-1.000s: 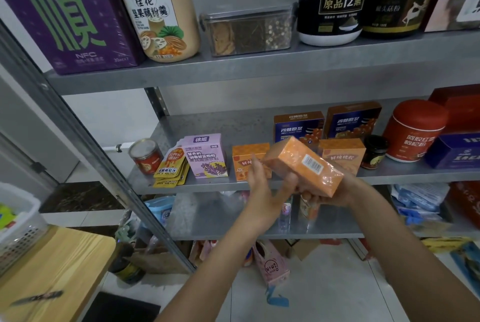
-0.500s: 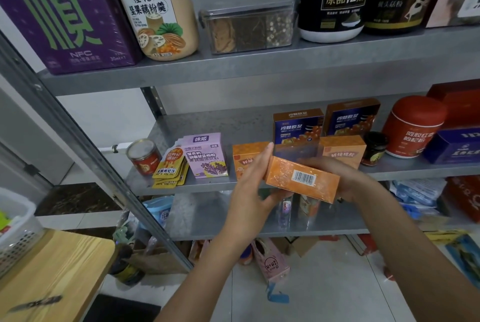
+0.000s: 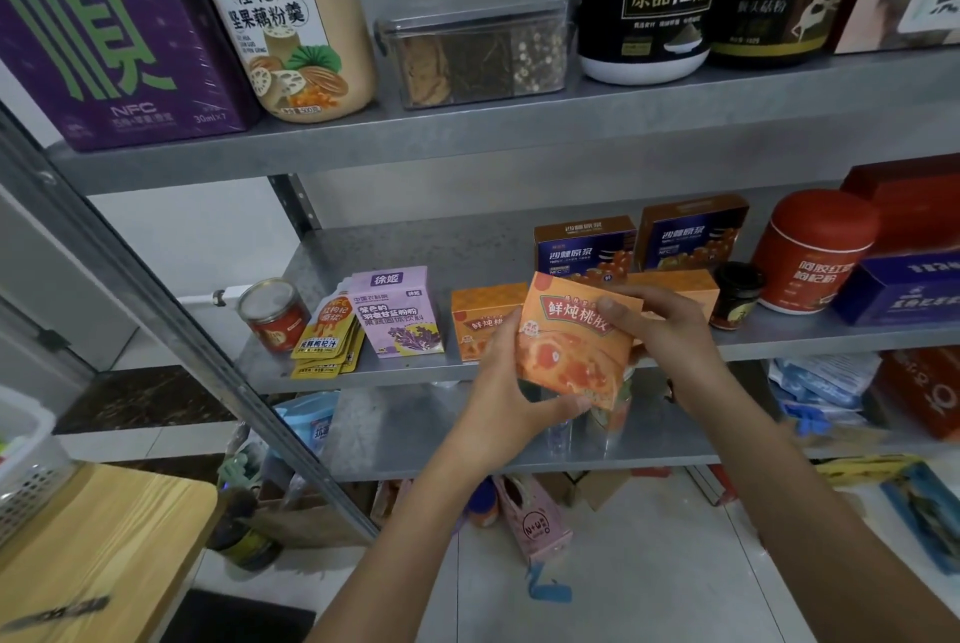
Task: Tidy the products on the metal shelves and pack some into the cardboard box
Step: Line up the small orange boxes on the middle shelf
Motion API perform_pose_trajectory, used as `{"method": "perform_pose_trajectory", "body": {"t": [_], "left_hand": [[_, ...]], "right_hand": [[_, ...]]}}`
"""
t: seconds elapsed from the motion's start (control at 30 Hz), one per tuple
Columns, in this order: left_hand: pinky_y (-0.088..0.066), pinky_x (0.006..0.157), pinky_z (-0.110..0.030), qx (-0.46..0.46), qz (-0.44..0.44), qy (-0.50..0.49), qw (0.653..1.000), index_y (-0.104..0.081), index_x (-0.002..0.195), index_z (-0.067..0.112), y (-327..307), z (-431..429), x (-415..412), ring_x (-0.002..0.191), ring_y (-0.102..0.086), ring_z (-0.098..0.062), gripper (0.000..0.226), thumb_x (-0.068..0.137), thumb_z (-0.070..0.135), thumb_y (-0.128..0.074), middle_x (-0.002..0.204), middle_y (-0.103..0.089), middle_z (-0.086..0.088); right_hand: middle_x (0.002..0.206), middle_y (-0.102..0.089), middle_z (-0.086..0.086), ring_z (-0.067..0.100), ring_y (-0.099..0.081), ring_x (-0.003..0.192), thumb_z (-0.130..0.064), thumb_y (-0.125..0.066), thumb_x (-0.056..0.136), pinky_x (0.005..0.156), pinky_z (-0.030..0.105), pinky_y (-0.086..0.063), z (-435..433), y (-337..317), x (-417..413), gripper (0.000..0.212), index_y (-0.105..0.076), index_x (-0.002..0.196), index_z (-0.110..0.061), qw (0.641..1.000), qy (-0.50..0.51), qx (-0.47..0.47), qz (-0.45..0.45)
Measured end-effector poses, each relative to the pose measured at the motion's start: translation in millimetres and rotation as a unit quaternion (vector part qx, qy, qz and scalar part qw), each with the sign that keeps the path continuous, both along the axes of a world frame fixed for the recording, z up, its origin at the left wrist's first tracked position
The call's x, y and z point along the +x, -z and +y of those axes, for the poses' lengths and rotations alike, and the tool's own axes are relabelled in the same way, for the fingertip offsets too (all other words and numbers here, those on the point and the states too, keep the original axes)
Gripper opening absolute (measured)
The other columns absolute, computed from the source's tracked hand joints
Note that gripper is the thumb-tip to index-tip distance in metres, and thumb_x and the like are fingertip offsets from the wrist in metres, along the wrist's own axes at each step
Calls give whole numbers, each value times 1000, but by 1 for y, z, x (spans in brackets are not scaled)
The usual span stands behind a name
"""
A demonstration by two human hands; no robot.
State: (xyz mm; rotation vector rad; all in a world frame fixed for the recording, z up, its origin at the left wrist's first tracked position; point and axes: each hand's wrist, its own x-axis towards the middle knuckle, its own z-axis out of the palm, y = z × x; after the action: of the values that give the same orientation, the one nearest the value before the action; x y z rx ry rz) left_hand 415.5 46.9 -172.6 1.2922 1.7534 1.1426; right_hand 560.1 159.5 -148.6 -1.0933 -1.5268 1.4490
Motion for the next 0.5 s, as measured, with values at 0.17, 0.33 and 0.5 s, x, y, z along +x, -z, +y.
{"method": "perform_pose_trajectory", "body": {"t": [0.17, 0.33, 0.5], "left_hand": [[-26, 114, -37, -38, 77, -60, 995, -3, 153, 22, 0, 15, 28, 139, -18, -16, 123, 65, 41, -87, 148, -20, 2], [-37, 112, -45, -51, -18, -55, 997, -10, 151, 26, 4, 23, 29, 135, -32, -17, 124, 56, 45, -89, 145, -30, 1], [-55, 88, -28, -3, -212, 40, 976, -30, 140, 32, 13, 19, 31, 116, -59, -8, 126, 33, 69, -87, 134, -51, 6]], "right_hand": [[101, -57, -12, 9, -60, 91, -30, -74, 81, 52, 20, -51, -7, 6, 6, 15, -62, 89, -33, 1000, 2, 13, -19], [105, -65, 2, 18, -67, 92, -36, -59, 89, 58, 21, -55, -7, 3, 30, 18, -64, 101, -24, 997, -69, -30, 12], [118, -66, 1, 20, -64, 112, -59, -78, 65, 91, 33, -52, 3, 15, 58, 77, -51, 132, -32, 975, -198, -82, 64]]}}
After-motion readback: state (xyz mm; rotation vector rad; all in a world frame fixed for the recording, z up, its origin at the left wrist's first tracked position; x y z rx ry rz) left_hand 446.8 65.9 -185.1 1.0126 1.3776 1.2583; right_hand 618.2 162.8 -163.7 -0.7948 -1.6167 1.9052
